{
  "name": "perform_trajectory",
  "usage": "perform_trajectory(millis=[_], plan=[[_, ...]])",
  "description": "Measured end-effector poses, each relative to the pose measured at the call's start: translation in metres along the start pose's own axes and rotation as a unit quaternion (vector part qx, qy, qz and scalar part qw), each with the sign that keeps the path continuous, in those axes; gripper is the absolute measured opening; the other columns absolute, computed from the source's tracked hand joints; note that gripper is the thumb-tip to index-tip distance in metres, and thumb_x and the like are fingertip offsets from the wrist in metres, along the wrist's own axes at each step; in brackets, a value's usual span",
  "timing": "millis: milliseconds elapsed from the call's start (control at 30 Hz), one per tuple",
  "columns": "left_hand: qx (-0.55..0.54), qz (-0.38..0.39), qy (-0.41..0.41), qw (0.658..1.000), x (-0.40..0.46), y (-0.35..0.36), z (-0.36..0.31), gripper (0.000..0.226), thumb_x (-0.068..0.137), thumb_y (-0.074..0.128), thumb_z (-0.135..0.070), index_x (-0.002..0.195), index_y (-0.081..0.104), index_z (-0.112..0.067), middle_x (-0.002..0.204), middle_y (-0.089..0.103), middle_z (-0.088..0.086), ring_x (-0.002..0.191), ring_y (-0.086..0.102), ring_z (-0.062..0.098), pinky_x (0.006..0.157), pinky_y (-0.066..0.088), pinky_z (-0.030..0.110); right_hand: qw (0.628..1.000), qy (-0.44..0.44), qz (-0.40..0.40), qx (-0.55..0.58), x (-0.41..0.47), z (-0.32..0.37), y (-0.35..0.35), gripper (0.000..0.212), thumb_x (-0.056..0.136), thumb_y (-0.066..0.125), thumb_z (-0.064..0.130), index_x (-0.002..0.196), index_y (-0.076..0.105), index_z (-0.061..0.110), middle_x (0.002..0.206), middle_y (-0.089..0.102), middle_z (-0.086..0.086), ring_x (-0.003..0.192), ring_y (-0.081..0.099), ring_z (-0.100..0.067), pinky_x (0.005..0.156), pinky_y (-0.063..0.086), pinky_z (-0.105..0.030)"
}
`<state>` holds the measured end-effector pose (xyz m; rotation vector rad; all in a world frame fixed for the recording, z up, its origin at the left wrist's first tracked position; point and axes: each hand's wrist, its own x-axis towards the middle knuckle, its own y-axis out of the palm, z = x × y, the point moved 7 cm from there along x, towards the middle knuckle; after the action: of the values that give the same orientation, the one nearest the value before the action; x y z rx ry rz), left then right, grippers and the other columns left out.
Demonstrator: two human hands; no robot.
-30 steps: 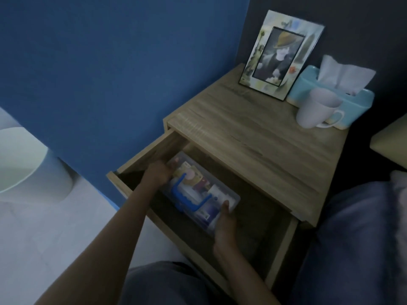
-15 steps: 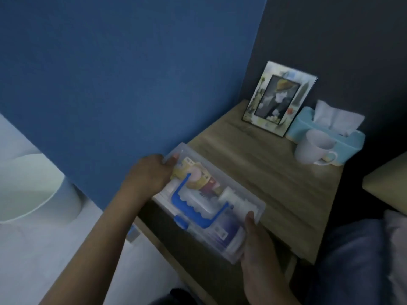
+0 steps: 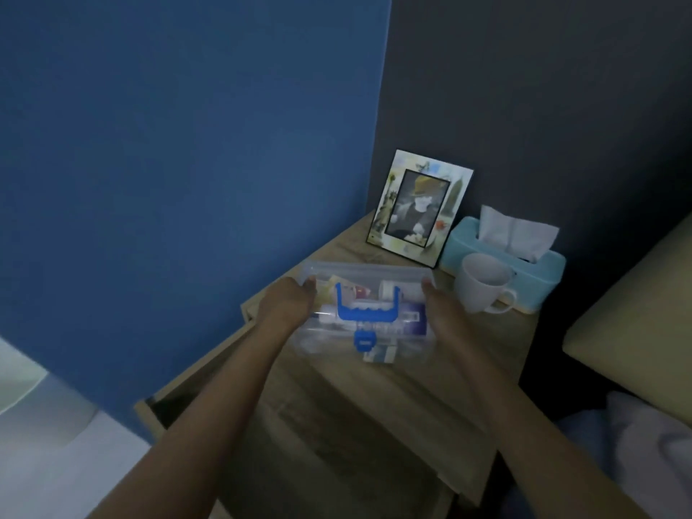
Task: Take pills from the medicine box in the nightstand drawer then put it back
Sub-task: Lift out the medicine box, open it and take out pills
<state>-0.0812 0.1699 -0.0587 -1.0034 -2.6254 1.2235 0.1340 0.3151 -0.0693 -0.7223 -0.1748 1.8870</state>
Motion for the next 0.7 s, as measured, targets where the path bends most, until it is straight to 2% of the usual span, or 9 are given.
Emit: perform_trajectory(millis=[67,233,300,333,400,433,500,600,700], plan=[[-0.010,-0.020,-0.005,1.000,0.010,0.006,-0.001,0.058,0.097,0.037,-0.044,0.107,0.061,0.007,0.116,0.063,0.024,0.107,0.058,0.036,0.080,0.040,0.033,0.999,0.009,0.032,0.038,0.018,-0.003,0.004,0.046,0.095,0.042,0.054,0.078,0.063,0.017,0.102,0.073,-0.016,0.101,0.068,-0.033,0.103,0.047,-0.047],[-0.007,-0.058,0.002,0.998,0.025,0.008,-0.008,0.059,0.095,0.038,-0.051,0.066,0.054,-0.003,0.078,0.061,0.013,0.080,0.057,0.030,0.060,0.035,0.030,0.991,-0.016,0.072,0.113,0.036,-0.002,0.007,0.032,0.091,0.057,0.048,0.076,0.064,0.021,0.054,0.073,0.004,0.061,0.071,-0.015,0.074,0.058,-0.032],[-0.035,-0.051,0.005,0.998,0.021,0.008,-0.011,0.058,0.094,0.039,-0.052,0.059,0.048,-0.007,0.067,0.055,0.008,0.076,0.055,0.028,0.056,0.036,0.031,0.991,-0.034,0.067,0.115,0.038,0.001,0.008,0.029,0.092,0.055,0.047,0.080,0.066,0.023,0.060,0.074,0.003,0.056,0.072,-0.011,0.058,0.056,-0.025],[-0.074,-0.063,0.018,0.995,0.019,0.007,-0.011,0.055,0.094,0.041,-0.050,0.070,0.057,-0.004,0.077,0.062,0.012,0.085,0.059,0.029,0.064,0.042,0.032,0.991,-0.043,0.059,0.115,0.039,0.002,0.008,0.028,0.093,0.054,0.047,0.084,0.067,0.024,0.068,0.075,0.002,0.061,0.072,-0.012,0.060,0.056,-0.026],[-0.147,-0.163,0.079,0.972,0.002,0.000,-0.011,0.047,0.094,0.046,-0.045,0.114,0.060,-0.005,0.116,0.062,0.011,0.110,0.057,0.024,0.088,0.045,0.033,0.991,-0.065,0.038,0.112,0.038,0.004,0.009,0.026,0.094,0.053,0.046,0.086,0.066,0.025,0.086,0.074,-0.003,0.077,0.072,-0.020,0.077,0.058,-0.035],[-0.174,-0.236,0.132,0.947,-0.018,-0.006,-0.015,0.042,0.093,0.048,-0.045,0.119,0.056,-0.013,0.119,0.058,0.003,0.110,0.056,0.015,0.089,0.045,0.028,0.990,-0.075,0.028,0.114,0.038,0.005,0.009,0.026,0.095,0.052,0.045,0.083,0.065,0.026,0.092,0.074,-0.007,0.082,0.071,-0.024,0.084,0.057,-0.040],[-0.221,-0.308,0.196,0.904,-0.055,0.000,-0.016,0.024,0.091,0.048,-0.050,0.098,0.054,-0.027,0.094,0.055,-0.012,0.084,0.054,0.000,0.072,0.046,0.019,0.990,-0.082,0.011,0.112,0.036,0.007,0.009,0.030,0.095,0.051,0.045,0.081,0.064,0.022,0.098,0.074,-0.014,0.090,0.072,-0.032,0.091,0.056,-0.048],[-0.284,-0.140,0.112,0.942,-0.059,0.053,-0.009,0.048,0.080,0.037,-0.073,0.075,0.056,-0.029,0.067,0.059,-0.008,0.059,0.056,0.001,0.054,0.041,0.018,0.992,-0.079,-0.002,0.094,0.034,0.011,0.009,0.045,0.096,0.047,0.047,0.099,0.067,0.007,0.104,0.073,-0.019,0.096,0.070,-0.036,0.095,0.052,-0.053],[-0.313,0.021,-0.021,0.949,-0.044,0.091,-0.007,0.060,0.078,0.038,-0.075,0.071,0.068,-0.023,0.073,0.071,-0.002,0.073,0.067,0.012,0.063,0.049,0.028,0.993,-0.090,-0.002,0.079,0.031,0.013,0.010,0.051,0.098,0.043,0.048,0.108,0.065,0.003,0.103,0.072,-0.019,0.096,0.070,-0.035,0.094,0.052,-0.053]])
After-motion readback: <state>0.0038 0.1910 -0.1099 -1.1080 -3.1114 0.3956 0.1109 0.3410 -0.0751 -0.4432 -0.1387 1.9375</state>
